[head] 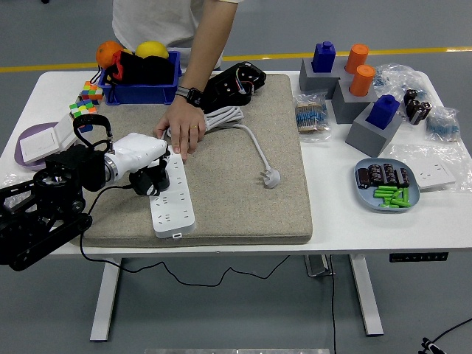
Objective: Press the white button,pick up the black plug,place it near the board,insert it into the board
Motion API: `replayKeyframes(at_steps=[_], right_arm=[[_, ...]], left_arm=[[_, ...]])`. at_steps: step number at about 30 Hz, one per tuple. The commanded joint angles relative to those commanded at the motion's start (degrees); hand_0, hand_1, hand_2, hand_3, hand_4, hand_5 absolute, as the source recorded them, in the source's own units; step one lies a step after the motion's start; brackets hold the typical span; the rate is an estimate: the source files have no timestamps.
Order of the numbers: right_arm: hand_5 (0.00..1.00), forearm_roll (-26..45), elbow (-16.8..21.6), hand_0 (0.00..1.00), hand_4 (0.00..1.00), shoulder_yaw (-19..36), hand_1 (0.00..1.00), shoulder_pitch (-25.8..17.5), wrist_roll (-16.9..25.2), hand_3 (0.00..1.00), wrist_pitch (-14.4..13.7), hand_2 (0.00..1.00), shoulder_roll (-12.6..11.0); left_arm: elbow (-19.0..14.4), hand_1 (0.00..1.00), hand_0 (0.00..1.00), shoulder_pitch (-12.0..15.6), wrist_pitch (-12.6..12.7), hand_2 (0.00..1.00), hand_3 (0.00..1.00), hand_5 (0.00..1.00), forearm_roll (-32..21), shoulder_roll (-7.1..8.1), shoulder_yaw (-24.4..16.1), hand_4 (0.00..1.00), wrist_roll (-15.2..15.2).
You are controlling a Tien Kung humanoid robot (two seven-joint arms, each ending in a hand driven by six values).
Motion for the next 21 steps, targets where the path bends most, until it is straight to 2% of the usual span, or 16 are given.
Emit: replayKeyframes(at_steps=[8,21], right_arm=[[0.416,0.11,0.10,0.717,0.716,-0.14,0.696,0.15,0.07,0.605,-0.06,0.678,-0.05],[0.414,0.14,0.00,0.717,0.716,-0.19,0.696,0.11,0.07,0.605,-0.06,0.677,-0.03]], left_arm=[[-0.15,0.391,0.212,-0.28,0.33,0.417,0.507,0.002,0.03,-0.28,0.08,0.790,-0.47],[1.97,0.384,0.210,-1.07,0.26,0.418,0.505,0.002,-1.17,-1.52,2.21,0.789,-0.57]])
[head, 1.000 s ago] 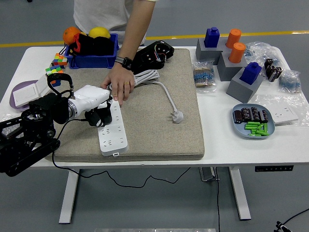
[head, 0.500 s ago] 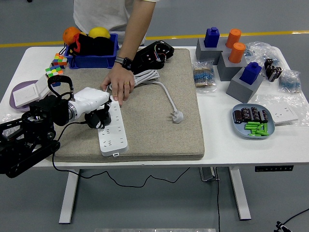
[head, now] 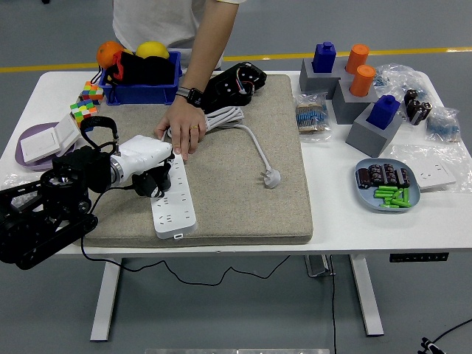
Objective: Press the white button,pick up the black plug,place it near the board,insert it into the board
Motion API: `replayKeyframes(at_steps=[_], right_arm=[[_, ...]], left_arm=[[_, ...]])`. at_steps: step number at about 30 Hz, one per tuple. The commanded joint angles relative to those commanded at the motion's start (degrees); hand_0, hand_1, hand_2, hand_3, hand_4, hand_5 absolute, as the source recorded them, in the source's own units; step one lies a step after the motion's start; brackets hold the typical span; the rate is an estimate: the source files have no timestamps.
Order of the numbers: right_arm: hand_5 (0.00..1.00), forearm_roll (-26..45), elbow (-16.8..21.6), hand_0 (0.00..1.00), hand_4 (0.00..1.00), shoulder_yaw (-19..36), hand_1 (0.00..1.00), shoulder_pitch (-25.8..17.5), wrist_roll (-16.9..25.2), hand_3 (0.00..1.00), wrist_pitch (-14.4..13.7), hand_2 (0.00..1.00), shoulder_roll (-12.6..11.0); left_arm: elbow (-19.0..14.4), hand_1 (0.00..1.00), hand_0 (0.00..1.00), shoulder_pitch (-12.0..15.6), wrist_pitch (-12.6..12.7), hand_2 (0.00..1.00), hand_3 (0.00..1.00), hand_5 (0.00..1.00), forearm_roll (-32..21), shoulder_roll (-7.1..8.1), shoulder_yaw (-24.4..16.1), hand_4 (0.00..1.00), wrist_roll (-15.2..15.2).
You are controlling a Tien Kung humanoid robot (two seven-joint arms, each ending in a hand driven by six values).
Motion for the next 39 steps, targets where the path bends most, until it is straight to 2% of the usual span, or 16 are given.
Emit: replayKeyframes(at_steps=[15,16,21,22,39], right_arm=[[0.414,-0.03,0.04,0.718,0.717,-0.21,0.695,0.08,0.06,0.605,0.02,0.678,0.05],[0.413,-0.03,0.03,0.718,0.717,-0.20,0.694,0.08,0.05,0.605,0.02,0.678,0.06],[0.413,-0.04,-0.05,0.718,0.717,-0.33,0.694,-0.02,0.04,0.605,0.04,0.678,0.07],[0.413,-0.05,-0.07,0.717,0.717,-0.35,0.694,-0.05,0.03,0.602,0.05,0.678,0.06],[0.411,-0.17,-0.10,0.718,0.718,-0.51,0.694,-0.24,0.08,0.601,0.05,0.677,-0.08]], left_arm=[[-0.92,0.379,0.207,0.14,0.28,0.419,0.499,0.002,-1.41,0.22,-0.95,0.791,-2.35],[-1.06,0.520,0.284,0.18,0.23,0.583,0.540,0.002,-1.36,0.27,-1.03,0.827,-2.31],[-1.95,0.520,0.284,0.26,0.14,0.583,0.540,0.002,-1.08,0.57,-1.59,0.827,-2.12],[-2.10,0.642,0.347,0.28,0.07,0.661,0.528,0.002,-1.05,0.61,-1.71,0.948,-2.06],[-3.80,0.667,0.373,0.87,-0.99,0.668,0.529,0.002,-1.37,1.15,-3.25,0.966,-1.19]])
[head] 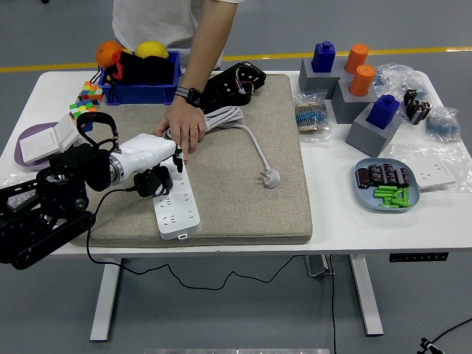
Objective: Press the white button,pick up the black plug,place it near the board,insert it into the board
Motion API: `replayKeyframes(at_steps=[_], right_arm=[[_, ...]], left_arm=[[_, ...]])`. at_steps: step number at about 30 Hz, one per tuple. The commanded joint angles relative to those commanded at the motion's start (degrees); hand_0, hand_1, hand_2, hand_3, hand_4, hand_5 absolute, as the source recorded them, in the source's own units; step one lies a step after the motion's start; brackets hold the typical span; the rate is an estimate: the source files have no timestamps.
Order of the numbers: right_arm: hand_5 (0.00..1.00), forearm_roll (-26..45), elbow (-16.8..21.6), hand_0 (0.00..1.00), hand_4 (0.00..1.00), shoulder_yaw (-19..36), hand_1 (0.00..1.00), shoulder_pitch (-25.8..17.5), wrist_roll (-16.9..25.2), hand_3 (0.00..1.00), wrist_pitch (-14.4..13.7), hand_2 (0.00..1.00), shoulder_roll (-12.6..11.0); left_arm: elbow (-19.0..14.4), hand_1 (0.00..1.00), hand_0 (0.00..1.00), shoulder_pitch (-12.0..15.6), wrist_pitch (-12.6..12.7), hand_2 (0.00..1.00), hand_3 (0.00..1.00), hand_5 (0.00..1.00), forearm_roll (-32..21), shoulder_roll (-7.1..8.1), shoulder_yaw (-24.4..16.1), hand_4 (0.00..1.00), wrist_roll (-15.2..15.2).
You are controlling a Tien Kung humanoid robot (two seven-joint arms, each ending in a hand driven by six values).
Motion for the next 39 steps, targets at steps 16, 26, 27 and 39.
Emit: replayKeyframes(at_steps=[16,26,27,39], right_arm=[[0.410,0.01,0.08,0.717,0.717,0.01,0.694,-0.30,0.00,0.598,-0.04,0.677,0.12],[0.405,-0.03,0.08,0.716,0.716,0.34,0.693,-0.43,-0.01,0.600,-0.06,0.677,0.36],[0.405,-0.02,0.11,0.716,0.716,0.33,0.693,-0.42,0.00,0.600,-0.08,0.677,0.35],[0.398,0.07,0.24,0.718,0.716,0.22,0.693,-0.56,-0.01,0.602,-0.10,0.676,0.32]], left_arm=[[-7.69,0.655,0.371,4.16,3.05,0.653,0.546,0.002,0.02,0.89,-8.77,0.964,-2.02],[-2.31,0.594,0.332,12.65,4.76,0.510,0.558,0.002,0.11,-1.54,-25.80,0.894,-2.13],[-1.51,0.594,0.332,13.44,4.34,0.510,0.558,0.002,-0.11,-1.89,-27.30,0.894,-1.80],[2.01,0.802,0.712,21.03,1.22,0.765,0.707,0.030,2.73,-7.08,-45.13,0.916,-0.48]])
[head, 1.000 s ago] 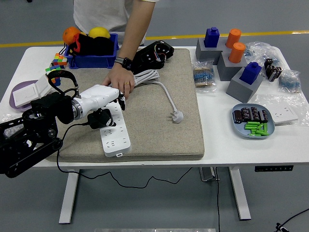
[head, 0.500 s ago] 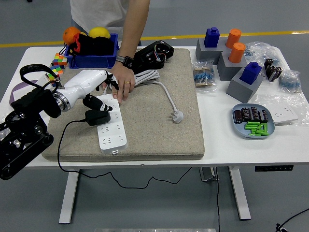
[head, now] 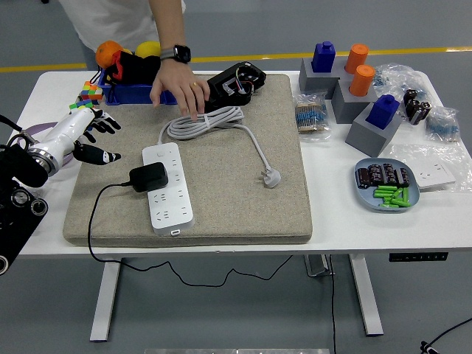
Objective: Press the white button,pick up the black plug,place it near the board,insert it into the board
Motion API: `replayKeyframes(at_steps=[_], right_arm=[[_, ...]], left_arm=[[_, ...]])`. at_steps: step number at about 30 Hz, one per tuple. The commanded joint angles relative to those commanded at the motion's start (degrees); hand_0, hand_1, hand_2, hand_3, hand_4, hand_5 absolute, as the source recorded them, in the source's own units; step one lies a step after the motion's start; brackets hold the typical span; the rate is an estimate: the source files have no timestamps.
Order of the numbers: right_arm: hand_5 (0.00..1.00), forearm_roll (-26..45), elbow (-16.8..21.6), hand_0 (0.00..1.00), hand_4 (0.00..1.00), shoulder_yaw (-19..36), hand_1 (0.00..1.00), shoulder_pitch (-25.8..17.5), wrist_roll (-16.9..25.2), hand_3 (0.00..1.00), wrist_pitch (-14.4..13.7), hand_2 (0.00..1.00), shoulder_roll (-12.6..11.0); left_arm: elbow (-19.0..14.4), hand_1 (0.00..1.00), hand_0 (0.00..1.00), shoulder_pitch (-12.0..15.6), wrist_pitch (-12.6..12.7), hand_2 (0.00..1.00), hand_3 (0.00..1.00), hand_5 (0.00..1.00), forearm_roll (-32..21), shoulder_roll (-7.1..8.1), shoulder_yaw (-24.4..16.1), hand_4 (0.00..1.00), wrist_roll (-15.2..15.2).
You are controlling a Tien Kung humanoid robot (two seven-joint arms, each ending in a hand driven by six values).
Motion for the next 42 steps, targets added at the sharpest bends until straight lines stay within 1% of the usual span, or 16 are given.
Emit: replayKeyframes(at_steps=[4,5,10,11,15,20,22,23,27,28,29,33,38,42], right_arm=[[0.398,-0.04,-0.09,0.718,0.716,0.04,0.693,-0.05,-0.06,0.602,-0.01,0.676,-0.12],[0.398,-0.04,-0.10,0.717,0.715,0.06,0.693,-0.03,-0.07,0.602,-0.01,0.676,-0.12],[0.398,-0.01,-0.04,0.717,0.715,0.26,0.693,0.20,-0.06,0.602,0.01,0.676,-0.03],[0.398,0.02,-0.02,0.718,0.716,0.28,0.693,0.27,-0.05,0.603,0.00,0.676,-0.01],[0.398,0.07,0.06,0.718,0.716,0.28,0.693,0.50,-0.05,0.603,0.02,0.676,0.02],[0.398,0.07,0.04,0.717,0.715,0.22,0.693,0.58,-0.16,0.602,0.04,0.676,-0.19],[0.398,0.09,0.04,0.717,0.715,0.16,0.693,0.62,-0.20,0.602,0.04,0.676,-0.32],[0.401,0.10,0.04,0.718,0.716,0.14,0.693,0.64,-0.21,0.603,0.04,0.676,-0.36],[0.401,0.13,0.03,0.718,0.716,0.00,0.693,0.68,-0.24,0.603,0.04,0.676,-0.44],[0.401,0.12,0.02,0.718,0.716,-0.03,0.693,0.68,-0.25,0.603,0.04,0.676,-0.42],[0.400,0.16,0.01,0.718,0.715,-0.13,0.694,0.67,-0.27,0.603,0.09,0.676,-0.37],[0.400,0.24,0.06,0.718,0.715,-0.25,0.694,0.84,-0.28,0.603,0.12,0.676,-0.33],[0.399,0.29,0.11,0.717,0.716,-0.15,0.694,0.87,-0.29,0.604,0.04,0.676,-0.45],[0.401,0.24,0.02,0.717,0.715,-0.10,0.692,0.67,-0.37,0.603,0.09,0.676,-0.40]], left_arm=[[-0.30,0.802,0.712,1.46,0.08,0.765,0.707,0.030,1.66,-1.34,-5.42,0.916,-0.25],[-0.36,0.815,0.730,1.64,0.12,0.776,0.701,0.023,1.82,-1.50,-6.18,0.916,-0.33],[-0.80,0.815,0.730,3.05,0.26,0.776,0.701,0.023,2.84,-2.60,-9.93,0.916,-0.72],[-0.87,0.826,0.756,3.28,0.30,0.795,0.711,0.002,2.93,-2.76,-10.47,0.913,-0.78],[-1.12,0.826,0.756,4.12,0.43,0.795,0.711,0.002,2.97,-3.09,-11.88,0.913,-0.78],[-1.91,0.821,0.758,5.88,0.79,0.785,0.709,0.002,3.02,-3.70,-13.88,0.912,-0.93],[-2.19,0.821,0.758,6.69,1.02,0.785,0.709,0.002,3.05,-3.77,-14.43,0.912,-1.01],[-2.28,0.814,0.742,6.95,1.06,0.754,0.712,0.002,3.06,-3.76,-14.54,0.907,-1.01],[-2.83,0.814,0.742,8.16,1.17,0.754,0.712,0.002,3.00,-3.93,-15.33,0.907,-1.20],[-2.95,0.814,0.742,8.30,1.21,0.754,0.712,0.002,3.01,-4.04,-15.54,0.907,-1.26],[-3.15,0.808,0.739,8.44,1.27,0.708,0.712,0.002,3.05,-4.22,-15.90,0.902,-1.36],[-3.64,0.808,0.739,8.50,1.58,0.708,0.712,0.002,3.18,-4.66,-16.75,0.902,-1.85],[-3.90,0.806,0.734,8.45,1.61,0.707,0.715,0.002,3.21,-4.68,-16.66,0.898,-1.96],[-3.81,0.804,0.731,8.57,1.50,0.706,0.713,0.002,3.17,-5.00,-16.43,0.894,-1.85]])
